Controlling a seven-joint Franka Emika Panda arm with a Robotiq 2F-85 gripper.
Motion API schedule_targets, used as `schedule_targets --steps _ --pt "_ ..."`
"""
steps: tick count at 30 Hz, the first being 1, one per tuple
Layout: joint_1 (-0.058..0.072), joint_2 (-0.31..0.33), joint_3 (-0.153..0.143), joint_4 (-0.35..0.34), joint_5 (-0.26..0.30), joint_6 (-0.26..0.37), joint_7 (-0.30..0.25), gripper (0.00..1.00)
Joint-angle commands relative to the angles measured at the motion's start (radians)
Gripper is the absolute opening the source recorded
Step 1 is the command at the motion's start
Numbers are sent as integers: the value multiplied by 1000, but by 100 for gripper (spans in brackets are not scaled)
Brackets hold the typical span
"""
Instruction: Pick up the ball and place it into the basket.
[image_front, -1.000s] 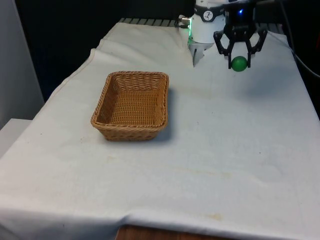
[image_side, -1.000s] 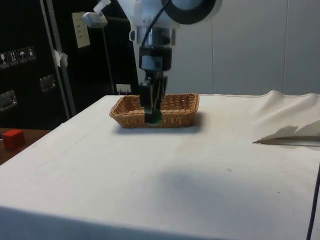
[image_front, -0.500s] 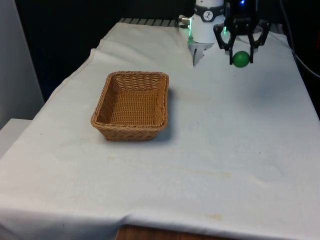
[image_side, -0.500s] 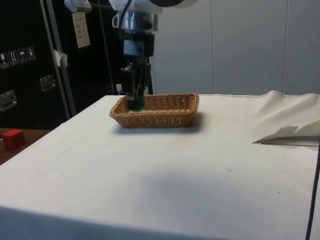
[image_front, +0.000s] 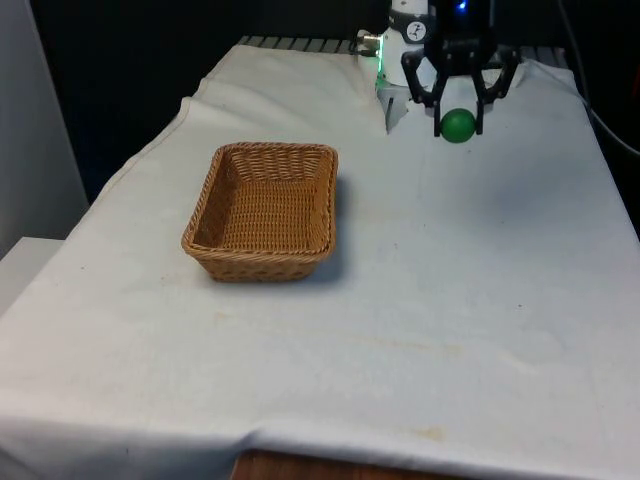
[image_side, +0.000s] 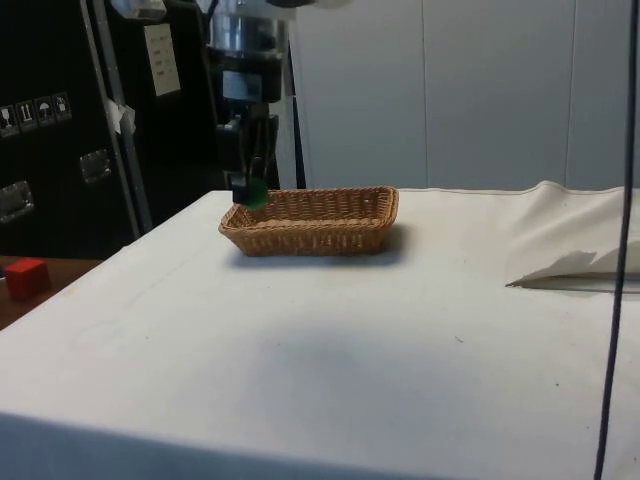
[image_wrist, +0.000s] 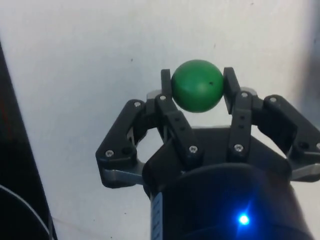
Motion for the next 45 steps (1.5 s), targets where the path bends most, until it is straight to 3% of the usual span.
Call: schedule_targets --steps 1,2,10,11,12,17,20,21,22,28,29,30,31,38,39,40,45 --pt "-1 7 -4 10 2 -4 -6 2" --pt "-9 17 -6 28 16 -20 -28 2" --pt "-23 73 -39 89 41 -28 -91 2" --pt "-14 71 -45 83 28 -16 -77 2" --pt "-25 79 -43 95 46 -28 -100 2" --pt "-33 116 -70 123 82 -25 -154 2" --pt "-36 130 -85 130 102 -24 -183 2" --pt "-26 131 -93 127 90 -17 -171 2" --pt "-37 133 -90 131 106 -24 -191 2" --pt "-45 153 -127 132 136 -19 -251 2" --pt "-45 155 -132 132 137 -19 -256 2" --pt "-35 154 -136 130 125 -17 -242 2" --pt "-46 157 -137 132 137 -18 -261 2" --pt "-49 177 -167 127 132 -1 -285 2" --pt "-43 174 -171 128 125 -10 -275 2" --pt "-49 181 -170 128 132 1 -289 2" --pt "-53 205 -192 130 133 14 -311 2"
